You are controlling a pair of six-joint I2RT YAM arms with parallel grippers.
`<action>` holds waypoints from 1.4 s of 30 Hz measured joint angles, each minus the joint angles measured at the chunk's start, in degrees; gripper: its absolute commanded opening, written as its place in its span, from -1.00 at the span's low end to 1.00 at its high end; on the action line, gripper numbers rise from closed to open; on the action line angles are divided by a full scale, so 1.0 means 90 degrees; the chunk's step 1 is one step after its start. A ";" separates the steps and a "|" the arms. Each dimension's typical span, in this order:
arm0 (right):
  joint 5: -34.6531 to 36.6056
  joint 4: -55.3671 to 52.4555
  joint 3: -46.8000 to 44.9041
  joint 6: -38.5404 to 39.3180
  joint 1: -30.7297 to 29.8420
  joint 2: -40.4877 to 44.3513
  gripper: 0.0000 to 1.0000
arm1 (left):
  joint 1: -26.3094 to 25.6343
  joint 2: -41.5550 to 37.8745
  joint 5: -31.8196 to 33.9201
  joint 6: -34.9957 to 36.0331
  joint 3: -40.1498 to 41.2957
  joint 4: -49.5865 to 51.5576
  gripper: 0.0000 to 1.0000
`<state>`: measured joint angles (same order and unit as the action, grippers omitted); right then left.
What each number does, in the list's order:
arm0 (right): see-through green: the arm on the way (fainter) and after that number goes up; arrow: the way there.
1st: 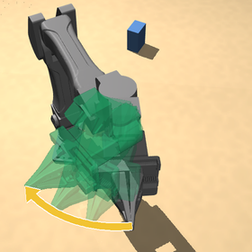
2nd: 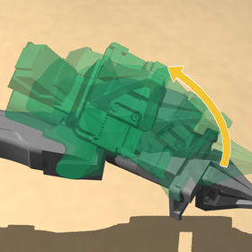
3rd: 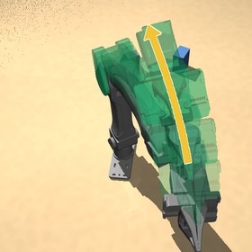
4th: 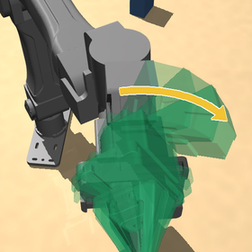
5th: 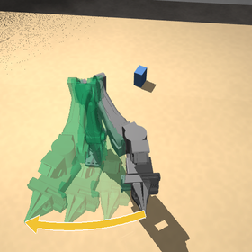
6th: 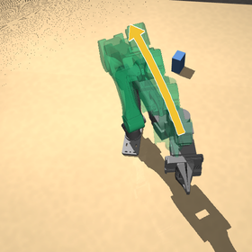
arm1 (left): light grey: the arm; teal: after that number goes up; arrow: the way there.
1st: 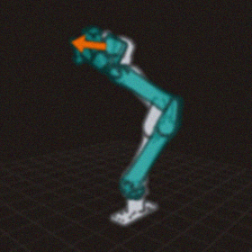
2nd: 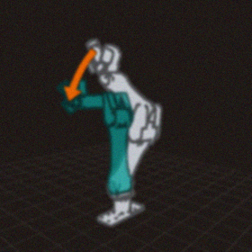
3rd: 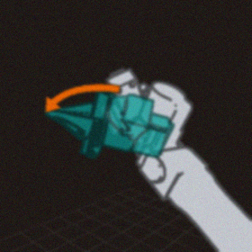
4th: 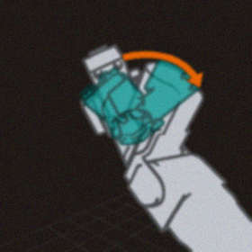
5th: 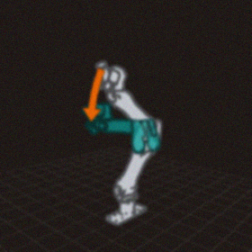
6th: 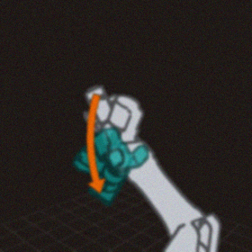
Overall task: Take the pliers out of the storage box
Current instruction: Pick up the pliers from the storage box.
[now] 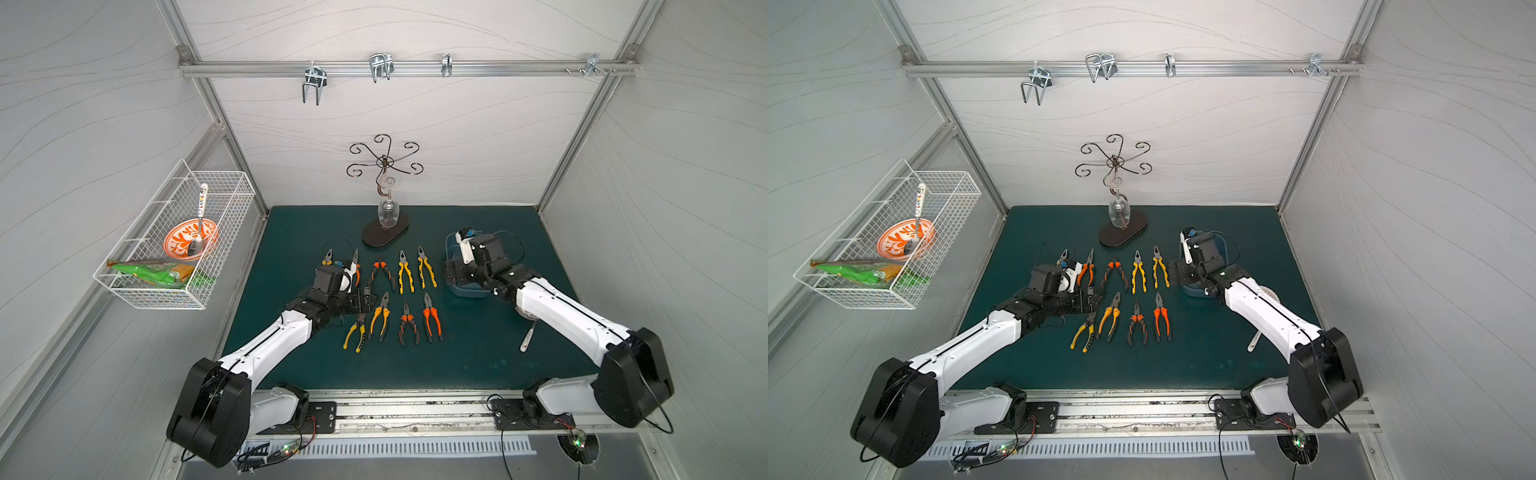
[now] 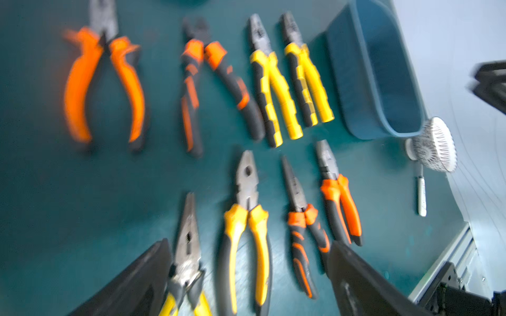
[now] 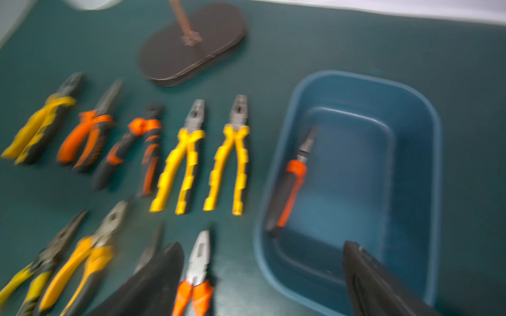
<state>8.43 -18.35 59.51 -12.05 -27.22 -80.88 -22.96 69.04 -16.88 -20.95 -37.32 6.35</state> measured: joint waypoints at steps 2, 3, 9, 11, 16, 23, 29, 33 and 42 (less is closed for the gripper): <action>-0.0010 -0.0226 0.0211 -0.0165 0.0299 -0.0330 0.70 | -0.0308 0.0000 0.0000 0.0143 -0.0083 -0.0267 0.99; -0.0041 -0.0335 0.0318 -0.0240 0.0425 -0.0522 0.69 | -0.0505 0.0000 -0.0002 0.0228 -0.0136 -0.0420 1.00; -0.0493 -0.0799 0.0816 -0.0505 0.0702 -0.1491 0.59 | -0.1455 0.0005 -0.0005 0.0899 -0.0270 -0.1226 1.00; -0.0619 -0.0860 0.0957 -0.0566 0.0702 -0.1707 0.52 | -0.1639 0.0017 -0.0007 0.1086 -0.0274 -0.1338 1.00; -0.0838 -0.0896 0.1277 -0.0712 0.0702 -0.2174 0.44 | -0.1804 0.0034 -0.0007 0.1445 -0.0277 -0.1450 1.00; -0.0950 -0.0942 0.1418 -0.0787 0.0707 -0.2596 0.35 | -0.1843 0.0034 -0.0007 0.1710 -0.0277 -0.1457 1.00; -0.0794 -0.1112 0.1396 -0.0896 0.0775 -0.2684 0.07 | -0.1843 0.0034 -0.0005 0.1807 -0.0277 -0.1457 1.00; -0.0777 -0.1105 0.1185 -0.0969 0.0984 -0.2579 0.02 | -0.1843 0.0036 -0.0005 0.1812 -0.0277 -0.1462 1.00; -0.0772 -0.1124 0.1158 -0.0959 0.1217 -0.2574 0.09 | -0.1843 0.0143 -0.0010 0.1812 -0.0406 -0.1455 1.00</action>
<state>1.48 -28.47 69.93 -20.69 -16.27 -104.05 -39.55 70.32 -16.97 -4.64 -40.97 -6.74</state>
